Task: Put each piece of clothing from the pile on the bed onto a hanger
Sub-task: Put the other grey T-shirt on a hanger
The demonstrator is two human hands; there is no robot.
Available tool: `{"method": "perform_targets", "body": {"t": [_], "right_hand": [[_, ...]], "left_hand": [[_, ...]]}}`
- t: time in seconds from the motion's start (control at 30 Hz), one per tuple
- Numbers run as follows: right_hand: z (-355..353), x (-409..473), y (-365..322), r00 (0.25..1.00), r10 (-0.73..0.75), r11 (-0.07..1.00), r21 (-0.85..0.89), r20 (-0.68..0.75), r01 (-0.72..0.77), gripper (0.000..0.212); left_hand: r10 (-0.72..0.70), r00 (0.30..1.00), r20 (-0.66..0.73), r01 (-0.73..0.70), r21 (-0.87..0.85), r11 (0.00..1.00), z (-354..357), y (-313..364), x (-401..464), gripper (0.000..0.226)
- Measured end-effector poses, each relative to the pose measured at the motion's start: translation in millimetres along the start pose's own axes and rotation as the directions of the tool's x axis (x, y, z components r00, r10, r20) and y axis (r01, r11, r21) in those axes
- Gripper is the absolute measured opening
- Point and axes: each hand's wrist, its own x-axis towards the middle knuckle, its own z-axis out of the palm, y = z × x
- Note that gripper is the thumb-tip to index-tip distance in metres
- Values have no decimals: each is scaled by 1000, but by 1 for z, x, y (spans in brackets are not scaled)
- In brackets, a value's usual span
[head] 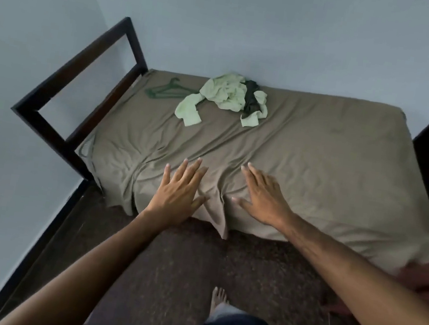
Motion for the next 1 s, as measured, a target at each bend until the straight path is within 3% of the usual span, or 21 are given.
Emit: {"method": "perform_targets", "body": {"t": [0.1, 0.23, 0.43, 0.6, 0.83, 1.0], "right_hand": [[-12, 81, 3, 999, 46, 999, 23, 3, -46, 101], [-19, 161, 12, 994, 105, 994, 13, 21, -105, 87], [-13, 271, 37, 965, 260, 966, 13, -15, -260, 82], [-14, 347, 48, 898, 440, 895, 85, -5, -438, 79], [-16, 446, 87, 833, 553, 818, 172, 28, -549, 68], [2, 500, 150, 791, 601, 755, 243, 114, -609, 63]], "left_hand": [[14, 1000, 5, -14, 1, 1000, -8, -55, 64, 77], [42, 999, 23, -42, -16, 999, -8, -113, 139, 81], [189, 979, 71, -187, -35, 982, 13, -197, 269, 82], [339, 928, 154, -342, -10, 940, 26, -256, 366, 74], [449, 849, 280, -470, 11, 882, 54, -288, 503, 67], [424, 840, 338, -446, -15, 895, 82, -284, 590, 63]]}}
